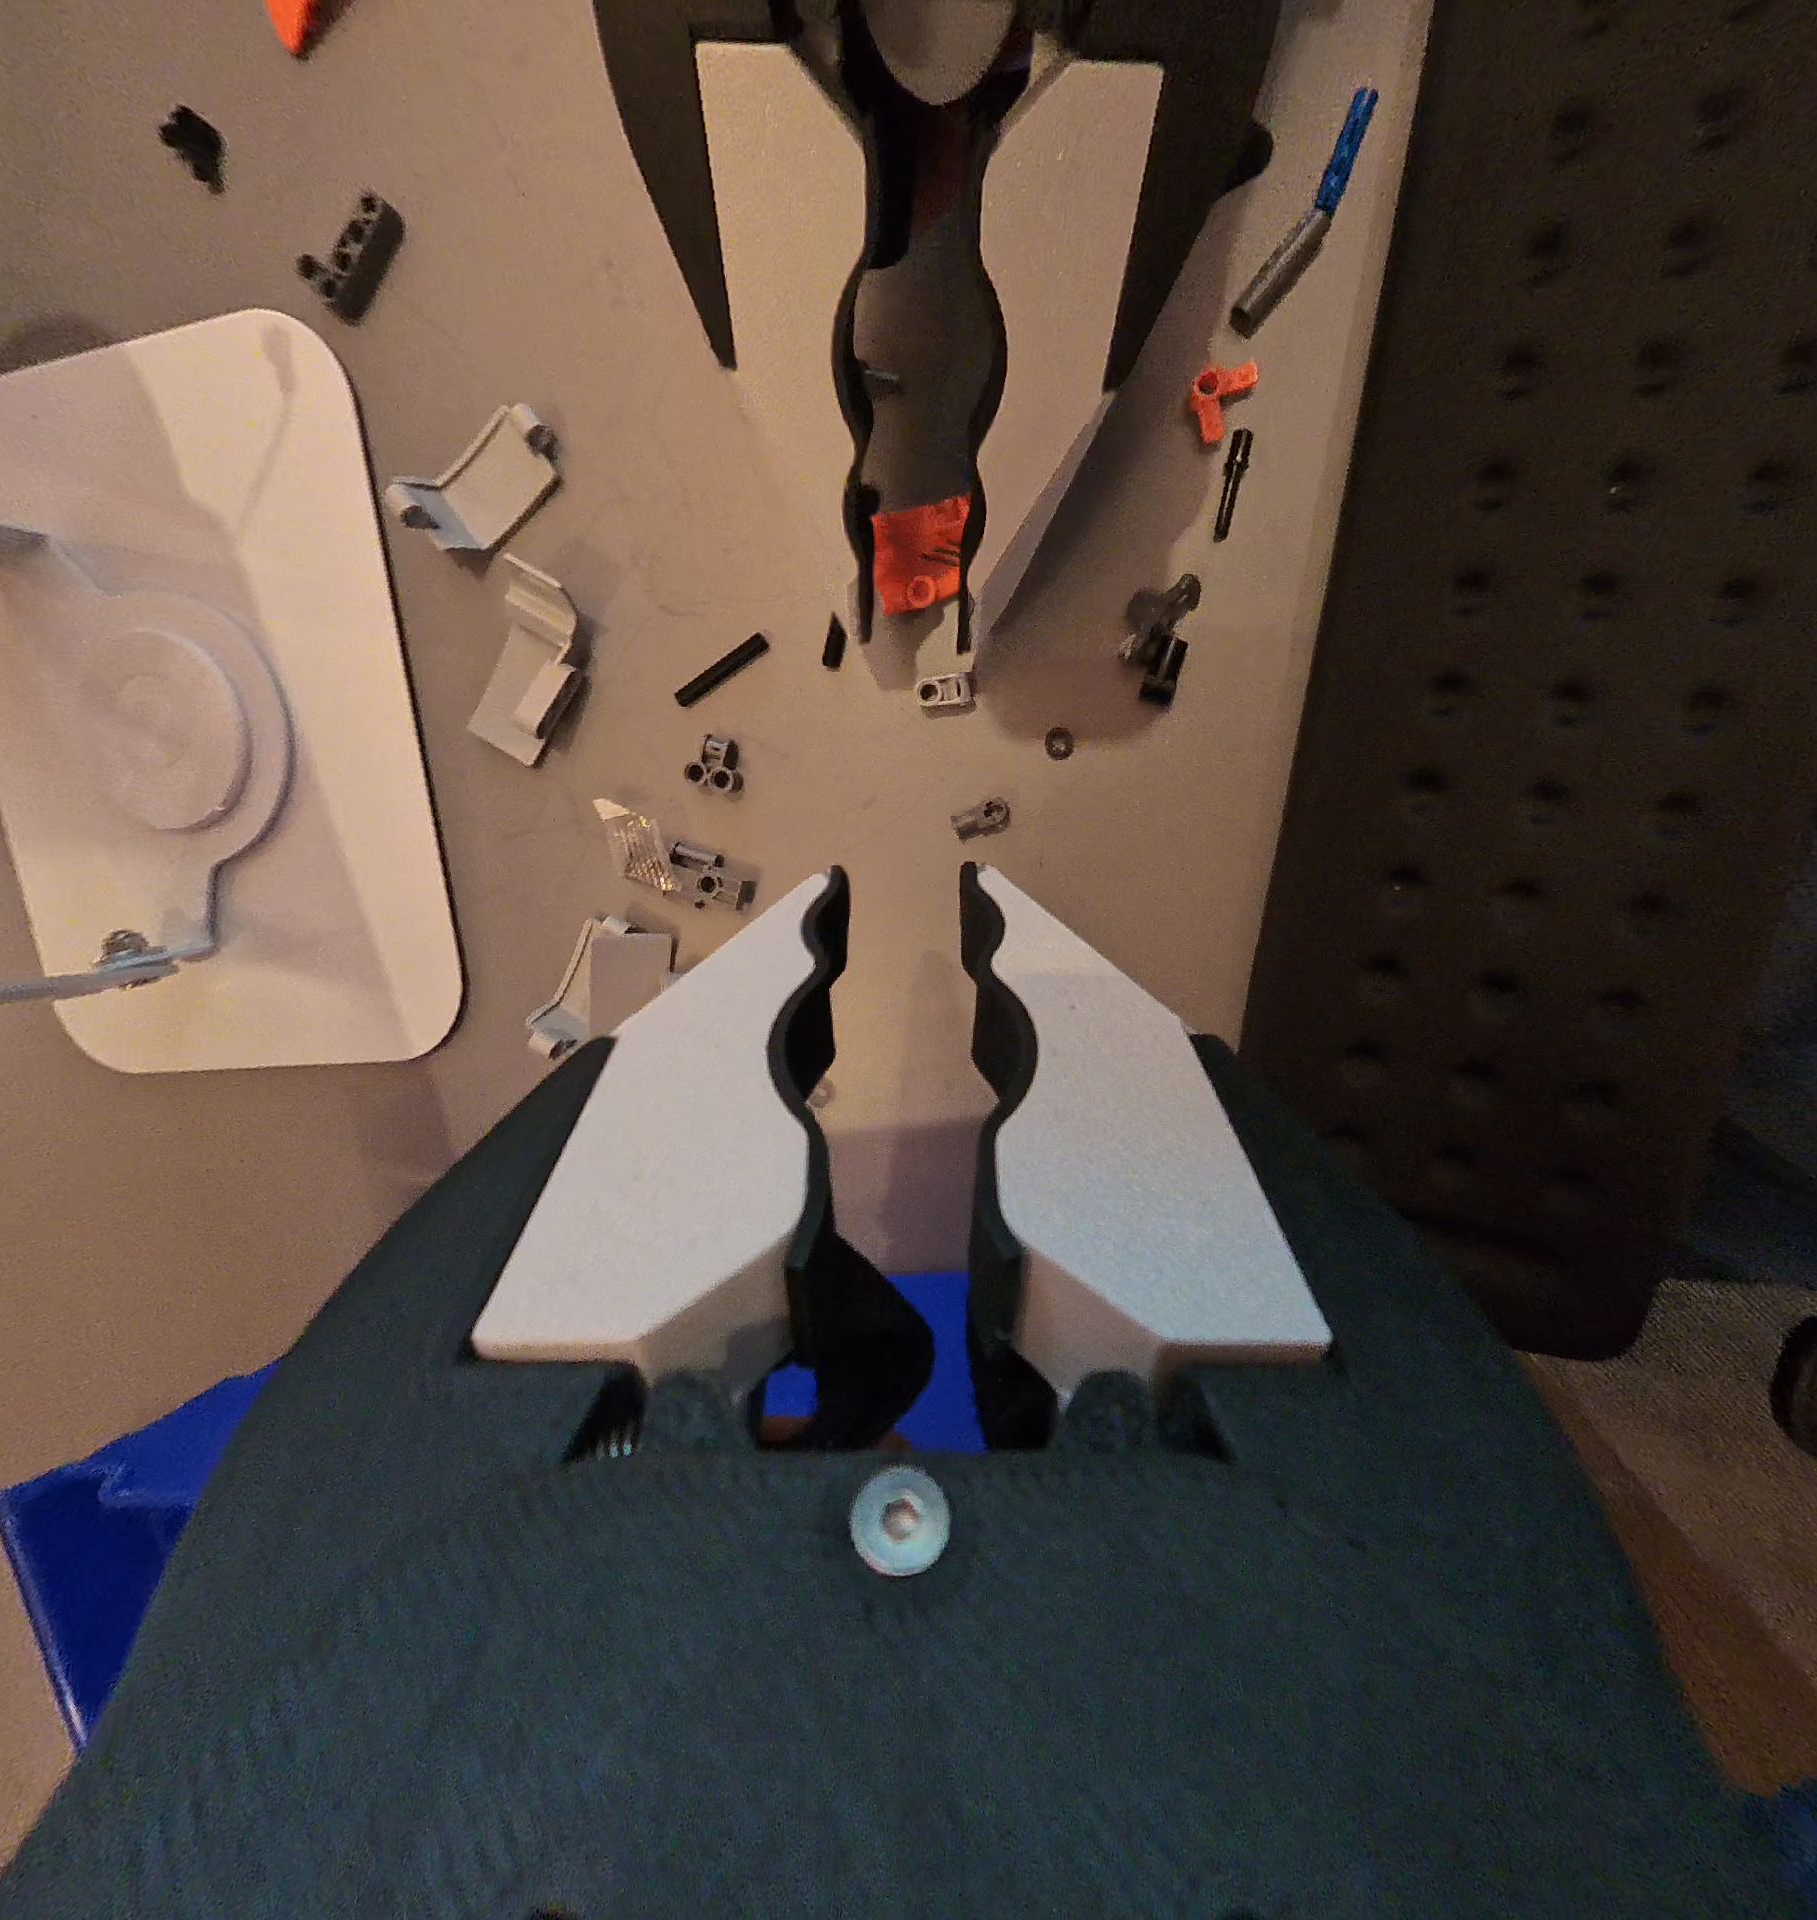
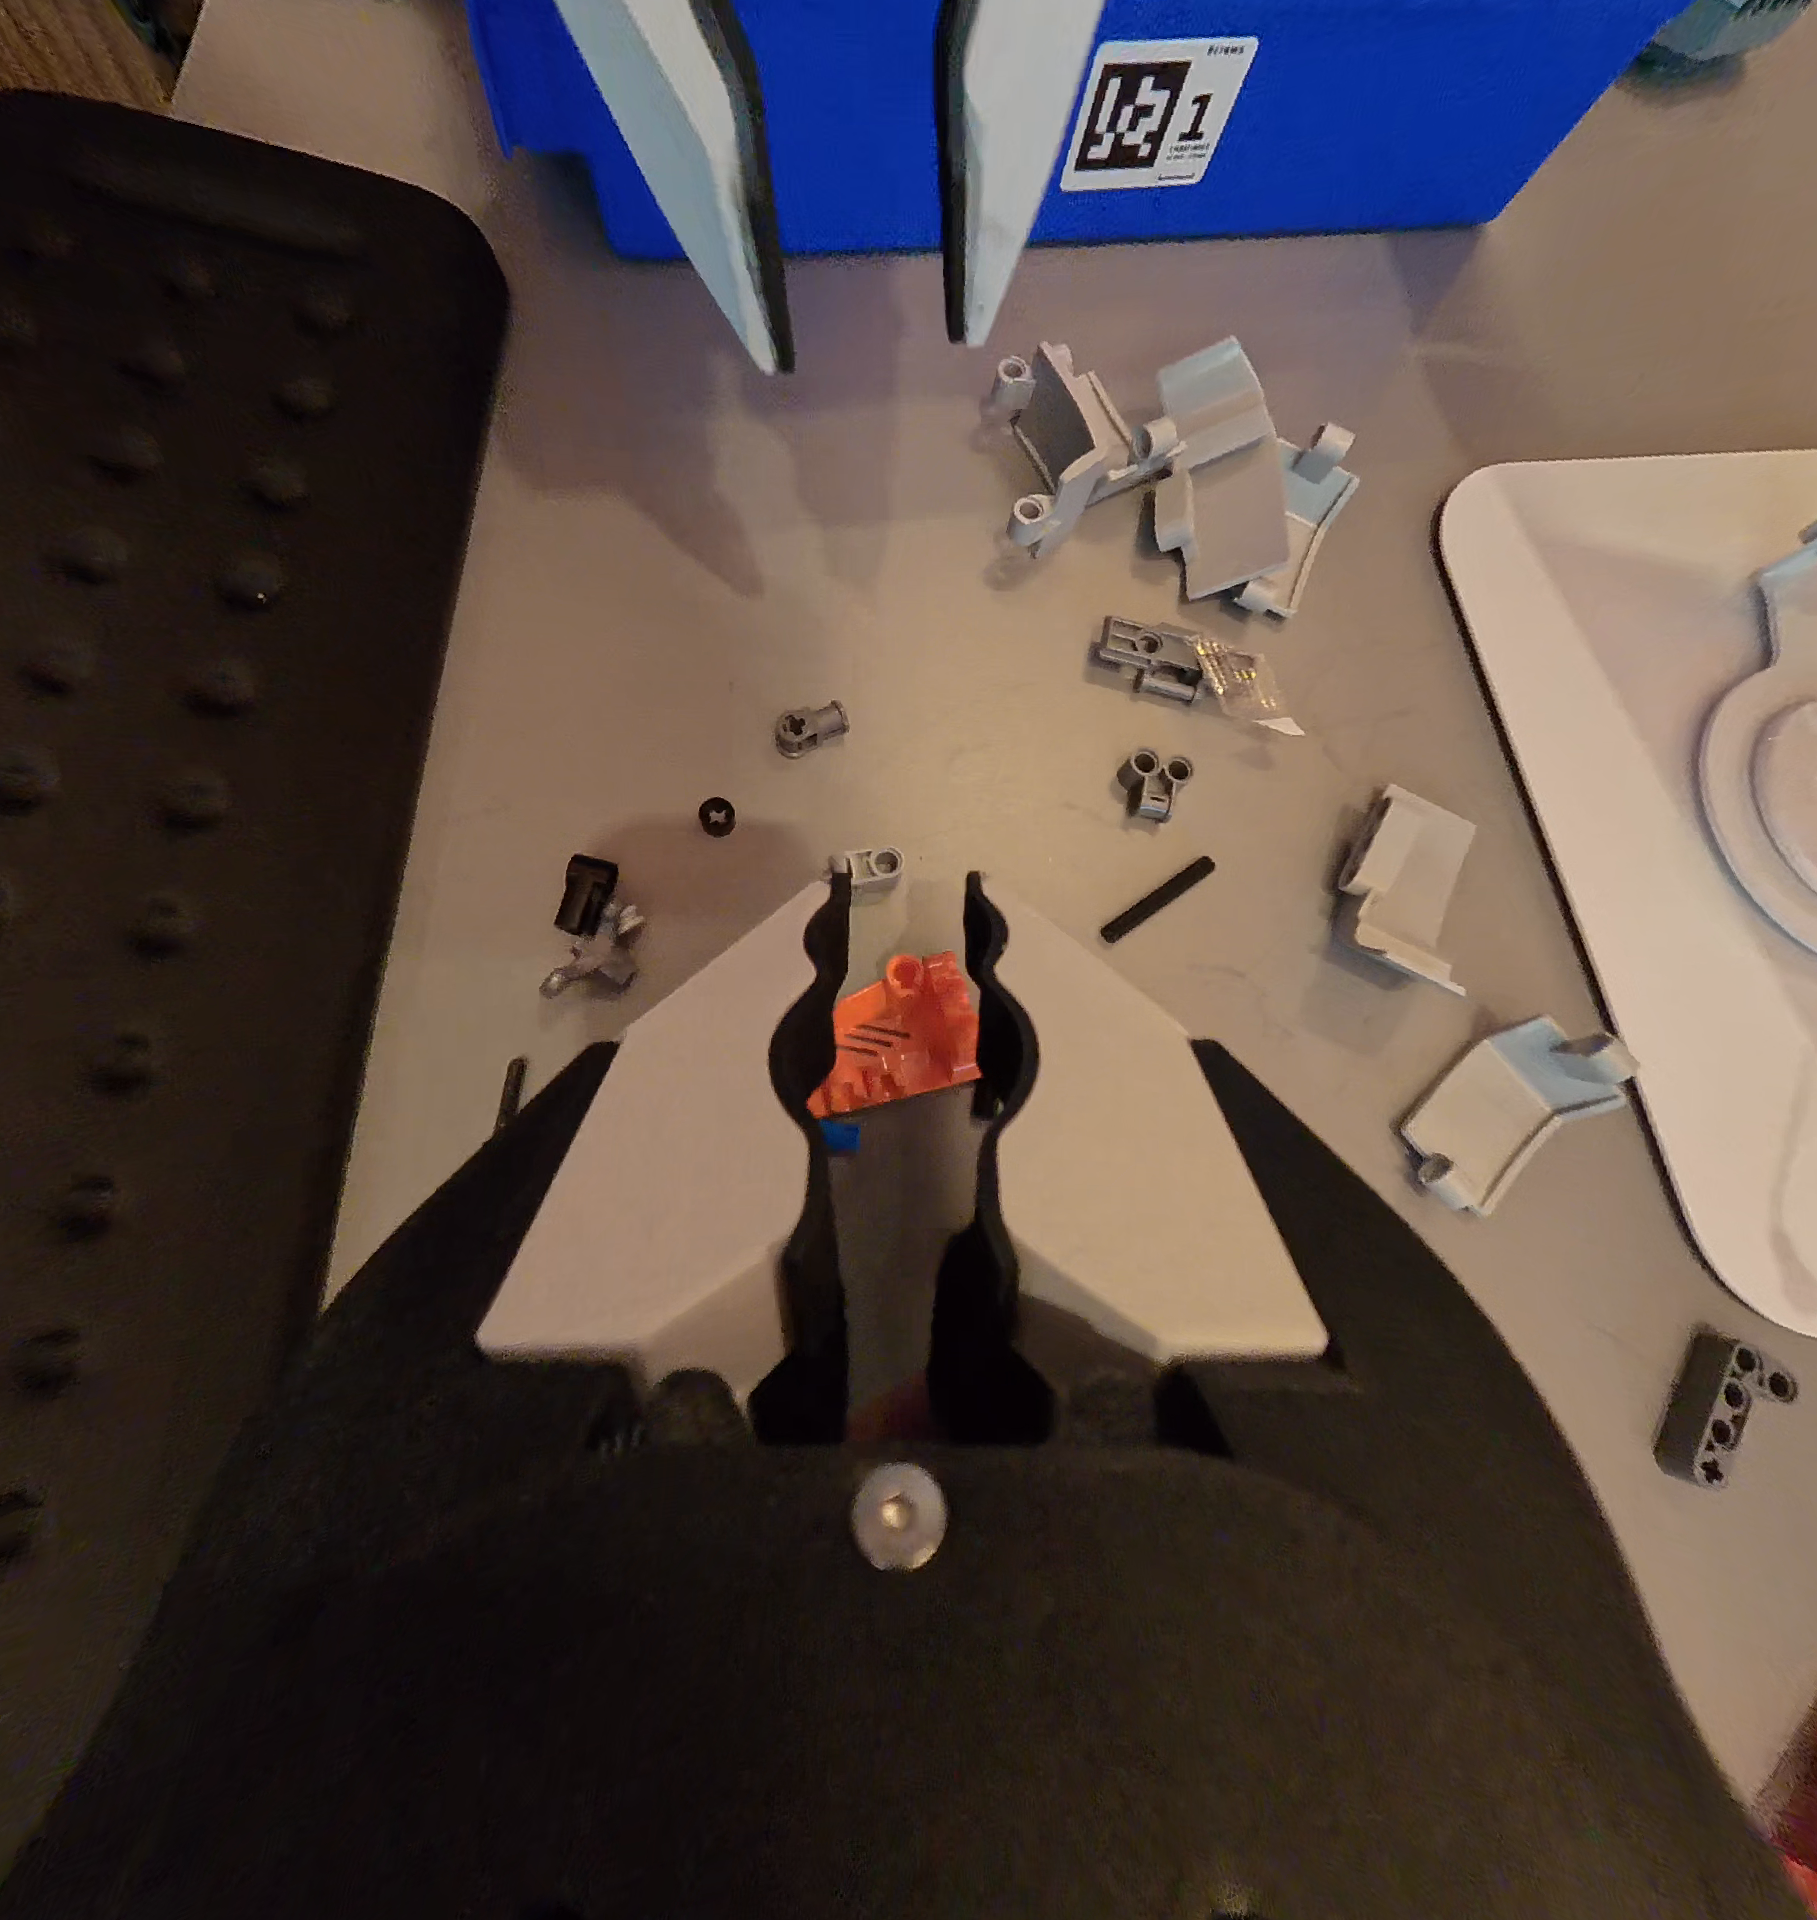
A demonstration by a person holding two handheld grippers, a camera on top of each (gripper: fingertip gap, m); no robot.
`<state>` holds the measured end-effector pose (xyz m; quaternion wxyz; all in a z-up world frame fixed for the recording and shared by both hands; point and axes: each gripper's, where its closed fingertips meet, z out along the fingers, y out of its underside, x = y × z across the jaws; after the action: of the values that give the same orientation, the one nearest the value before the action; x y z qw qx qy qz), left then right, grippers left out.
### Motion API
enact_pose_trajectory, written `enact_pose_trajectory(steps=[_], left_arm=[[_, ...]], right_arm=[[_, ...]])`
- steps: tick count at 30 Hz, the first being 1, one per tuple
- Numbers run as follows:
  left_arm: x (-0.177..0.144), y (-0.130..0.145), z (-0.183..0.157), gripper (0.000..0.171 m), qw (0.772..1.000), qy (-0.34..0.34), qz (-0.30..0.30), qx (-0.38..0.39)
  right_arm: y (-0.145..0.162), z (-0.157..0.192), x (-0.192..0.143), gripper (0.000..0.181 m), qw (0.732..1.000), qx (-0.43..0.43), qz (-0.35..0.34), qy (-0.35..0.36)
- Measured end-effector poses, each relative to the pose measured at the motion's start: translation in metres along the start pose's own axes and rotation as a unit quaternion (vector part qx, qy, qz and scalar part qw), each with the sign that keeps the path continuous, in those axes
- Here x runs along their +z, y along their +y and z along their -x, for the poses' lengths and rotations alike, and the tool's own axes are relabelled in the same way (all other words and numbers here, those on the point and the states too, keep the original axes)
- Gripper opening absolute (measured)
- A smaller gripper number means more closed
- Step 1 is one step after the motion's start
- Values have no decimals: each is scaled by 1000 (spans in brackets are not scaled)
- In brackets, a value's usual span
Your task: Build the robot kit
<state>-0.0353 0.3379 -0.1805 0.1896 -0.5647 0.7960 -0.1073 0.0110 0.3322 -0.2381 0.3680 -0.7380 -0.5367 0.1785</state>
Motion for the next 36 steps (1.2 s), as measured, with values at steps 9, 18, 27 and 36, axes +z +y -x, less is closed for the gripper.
enact_pose_trajectory(steps=[9, 18, 27, 36], left_arm=[[-3, -6, -9, 21, 999, -28, -22, -5], [1, -15, -17, 20, 998, -34, -48, -12], [-9, -36, 3, 20, 982, -112, -127, -89], [-23, -62, 16, 23, 946, -216, -212, -120]], right_arm=[[5, 10, 14, 22, 1000, -1, 22, -13], [3, 12, 20, 13, 1000, -12, 24, -11], [-7, -4, -3, 13, 999, -27, -4, 24], [-38, -19, -56, 13, 993, -19, -88, 80]])
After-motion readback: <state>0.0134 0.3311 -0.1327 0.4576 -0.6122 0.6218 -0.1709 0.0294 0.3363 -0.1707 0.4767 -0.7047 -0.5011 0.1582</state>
